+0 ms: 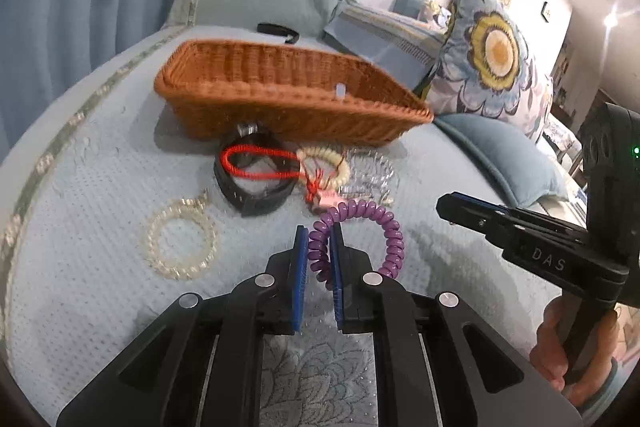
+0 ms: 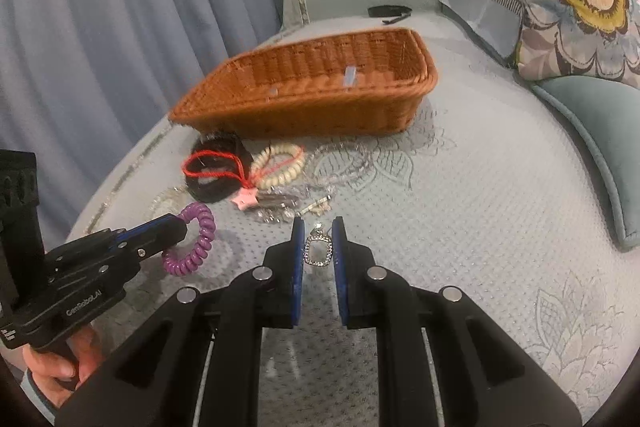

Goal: Organize jewelry
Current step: 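Carry the hair tie and charm into the basket and open both grippers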

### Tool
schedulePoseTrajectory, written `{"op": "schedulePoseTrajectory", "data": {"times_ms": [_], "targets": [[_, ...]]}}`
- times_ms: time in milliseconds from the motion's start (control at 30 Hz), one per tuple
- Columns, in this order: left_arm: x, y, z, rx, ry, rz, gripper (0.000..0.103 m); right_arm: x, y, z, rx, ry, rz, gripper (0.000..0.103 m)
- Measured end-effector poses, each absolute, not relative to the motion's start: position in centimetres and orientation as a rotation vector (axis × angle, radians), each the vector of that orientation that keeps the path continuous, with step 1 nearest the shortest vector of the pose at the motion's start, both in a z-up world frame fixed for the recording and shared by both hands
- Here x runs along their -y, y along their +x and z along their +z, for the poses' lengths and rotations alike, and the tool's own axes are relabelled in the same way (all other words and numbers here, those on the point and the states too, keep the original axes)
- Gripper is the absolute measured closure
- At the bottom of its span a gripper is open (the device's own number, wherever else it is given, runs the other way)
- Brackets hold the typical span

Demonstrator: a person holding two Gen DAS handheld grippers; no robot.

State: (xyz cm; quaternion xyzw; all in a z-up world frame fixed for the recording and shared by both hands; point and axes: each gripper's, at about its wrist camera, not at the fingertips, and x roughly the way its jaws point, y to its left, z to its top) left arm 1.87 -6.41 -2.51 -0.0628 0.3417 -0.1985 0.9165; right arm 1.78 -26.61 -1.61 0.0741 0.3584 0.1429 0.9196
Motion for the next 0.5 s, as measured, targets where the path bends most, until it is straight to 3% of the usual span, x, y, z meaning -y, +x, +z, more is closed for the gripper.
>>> {"op": "schedulePoseTrajectory", "data": {"times_ms": [267,500], "targets": [[6.6,2.9,2.8,-0.587,-0.081,-0.416,0.094,26.6,3.1,3.4,-0.643,0.159,0.321,0.091],[6.6,8.0,6.1,-0.537,-0.054,-0.373,0.094,25.5,9.6,6.3,-0.63,0.166,0.342,0.091]]}}
